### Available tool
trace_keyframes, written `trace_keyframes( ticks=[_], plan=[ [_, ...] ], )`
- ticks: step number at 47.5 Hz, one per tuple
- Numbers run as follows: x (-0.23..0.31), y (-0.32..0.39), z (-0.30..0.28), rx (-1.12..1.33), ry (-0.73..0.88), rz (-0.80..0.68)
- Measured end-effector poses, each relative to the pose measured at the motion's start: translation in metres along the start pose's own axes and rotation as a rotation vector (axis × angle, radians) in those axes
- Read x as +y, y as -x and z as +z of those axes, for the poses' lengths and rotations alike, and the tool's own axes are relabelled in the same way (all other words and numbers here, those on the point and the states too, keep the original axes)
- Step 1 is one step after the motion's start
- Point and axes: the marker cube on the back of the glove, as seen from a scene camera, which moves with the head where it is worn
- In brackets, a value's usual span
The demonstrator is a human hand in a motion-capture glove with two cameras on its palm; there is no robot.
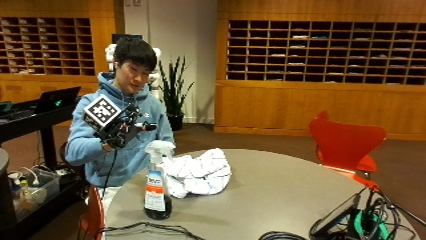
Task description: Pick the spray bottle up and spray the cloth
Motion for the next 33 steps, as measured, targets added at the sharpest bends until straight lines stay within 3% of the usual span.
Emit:
trace_keyframes(
  ticks=[6,13,19,24,33],
  plan=[
    [-0.004,-0.01,0.007,-0.078,0.033,0.197],
    [-0.024,-0.035,0.026,-0.16,-0.121,0.182],
    [-0.017,-0.041,0.03,-0.224,0.016,0.302],
    [-0.034,-0.054,0.047,-0.217,-0.191,0.299],
    [-0.043,-0.067,0.06,-0.251,-0.242,0.394]
  ],
)
